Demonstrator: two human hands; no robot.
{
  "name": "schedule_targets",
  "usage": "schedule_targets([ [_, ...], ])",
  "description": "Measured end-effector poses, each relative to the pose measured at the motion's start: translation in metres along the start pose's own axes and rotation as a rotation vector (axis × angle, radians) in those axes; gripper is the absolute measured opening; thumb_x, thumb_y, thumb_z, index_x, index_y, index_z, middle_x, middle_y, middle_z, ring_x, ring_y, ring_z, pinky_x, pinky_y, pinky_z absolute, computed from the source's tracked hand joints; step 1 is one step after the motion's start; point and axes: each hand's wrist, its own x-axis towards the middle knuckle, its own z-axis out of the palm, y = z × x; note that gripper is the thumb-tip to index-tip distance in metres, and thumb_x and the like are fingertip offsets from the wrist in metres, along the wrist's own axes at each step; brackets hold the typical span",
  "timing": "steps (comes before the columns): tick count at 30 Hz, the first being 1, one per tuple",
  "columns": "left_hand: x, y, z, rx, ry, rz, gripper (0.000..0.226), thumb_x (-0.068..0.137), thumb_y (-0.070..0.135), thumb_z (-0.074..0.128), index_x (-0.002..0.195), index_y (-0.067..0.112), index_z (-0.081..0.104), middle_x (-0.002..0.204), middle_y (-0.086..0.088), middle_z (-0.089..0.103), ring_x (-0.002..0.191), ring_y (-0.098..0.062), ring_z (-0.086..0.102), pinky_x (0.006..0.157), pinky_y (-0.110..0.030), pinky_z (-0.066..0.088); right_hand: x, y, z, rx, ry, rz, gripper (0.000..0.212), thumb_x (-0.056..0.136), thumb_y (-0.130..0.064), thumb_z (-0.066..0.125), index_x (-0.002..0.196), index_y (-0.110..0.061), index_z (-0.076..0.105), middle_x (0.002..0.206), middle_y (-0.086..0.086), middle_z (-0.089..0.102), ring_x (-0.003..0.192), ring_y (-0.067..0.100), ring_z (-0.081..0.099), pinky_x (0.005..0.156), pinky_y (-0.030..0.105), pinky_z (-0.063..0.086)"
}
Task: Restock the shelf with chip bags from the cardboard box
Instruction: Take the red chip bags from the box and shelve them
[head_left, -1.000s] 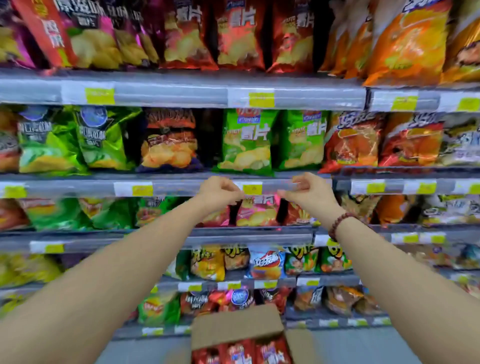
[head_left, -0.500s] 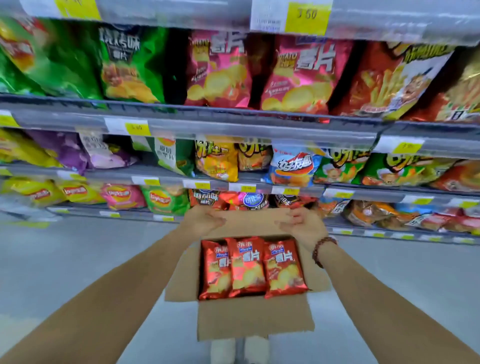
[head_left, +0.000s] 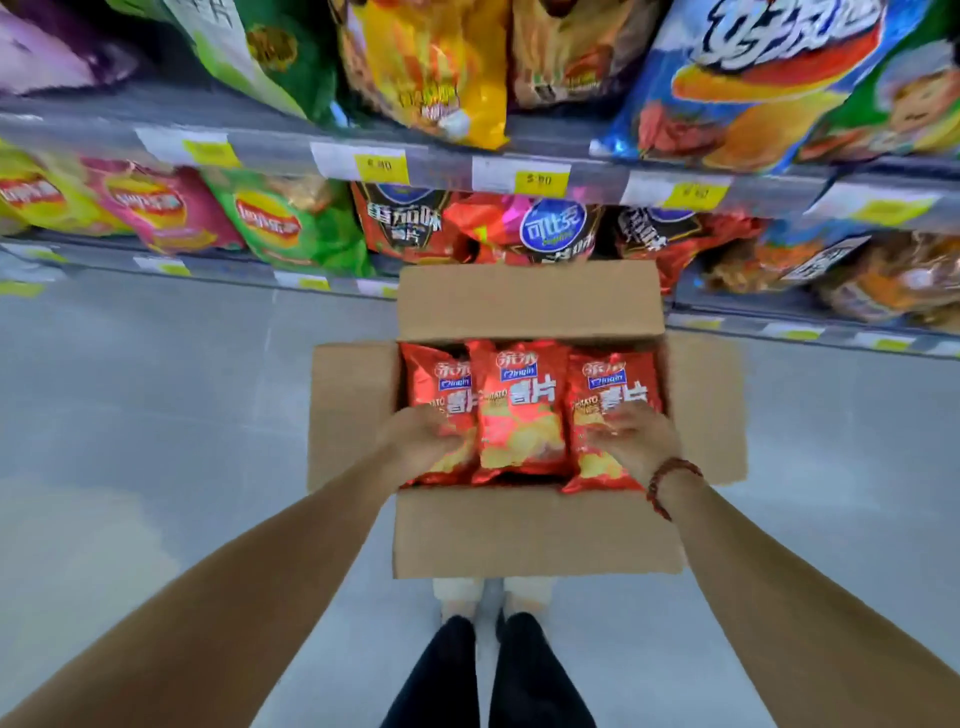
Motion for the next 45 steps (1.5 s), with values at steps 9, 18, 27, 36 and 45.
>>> schedule_targets([
  [9, 0.067, -0.003, 0.057, 0.077, 0.130, 0.078, 0.056, 0.065, 0.052, 0.081, 0.105, 0.015, 0.066, 0.104, 0.006, 0.068, 0.095, -0.012, 0.061, 0.082, -0.024, 0.046, 0.069, 0.059, 0.019, -0.109, 0.164, 0.119, 0.097, 0.061, -0.043, 0.084, 0.138, -0.006, 0.038, 0.135, 0.017, 0.047, 0.127, 0.033, 0.042, 0.107, 0.039, 0.037],
  [18, 0.106, 0.005, 0.082, -0.170, 0.065, -0.028, 0.066, 0.063, 0.041, 0.085, 0.122, 0.025, 0.059, 0.116, 0.006, 0.067, 0.106, -0.016, 0.061, 0.098, -0.032, 0.047, 0.103, 0.096, 0.034, 0.270, 0.017, 0.236, 0.128, 0.012, -0.069, 0.083, 0.126, -0.019, 0.055, 0.118, 0.000, 0.066, 0.101, 0.019, 0.067, 0.086, 0.043, 0.057],
  [27, 0.116, 0.004, 0.113, -0.345, -0.019, -0.047, 0.091, 0.053, 0.031, 0.092, 0.132, 0.030, 0.047, 0.124, 0.007, 0.063, 0.114, -0.015, 0.056, 0.103, -0.040, 0.045, 0.114, 0.096, 0.027, 0.424, -0.203, 0.194, 0.068, 0.066, -0.026, 0.085, 0.127, -0.015, 0.055, 0.100, -0.006, 0.064, 0.071, 0.002, 0.055, 0.045, 0.013, 0.045],
  [36, 0.076, -0.013, 0.086, -0.493, 0.013, 0.038, 0.104, 0.039, 0.012, 0.094, 0.130, 0.026, 0.045, 0.115, 0.005, 0.069, 0.105, -0.016, 0.066, 0.092, -0.040, 0.054, 0.073, 0.103, 0.014, 0.582, -0.196, 0.131, 0.107, 0.020, -0.050, 0.091, 0.119, -0.022, 0.061, 0.106, -0.005, 0.073, 0.100, 0.017, 0.067, 0.081, 0.034, 0.054],
  [45, -0.013, 0.003, 0.013, -0.581, -0.141, 0.216, 0.105, 0.050, 0.006, 0.094, 0.137, 0.030, 0.040, 0.125, -0.003, 0.067, 0.112, -0.027, 0.066, 0.090, -0.050, 0.054, -0.019, 0.057, -0.018, 0.678, -0.096, -0.054, 0.068, 0.051, -0.029, 0.090, 0.111, -0.026, 0.060, 0.105, -0.007, 0.073, 0.096, 0.013, 0.070, 0.075, 0.029, 0.057],
])
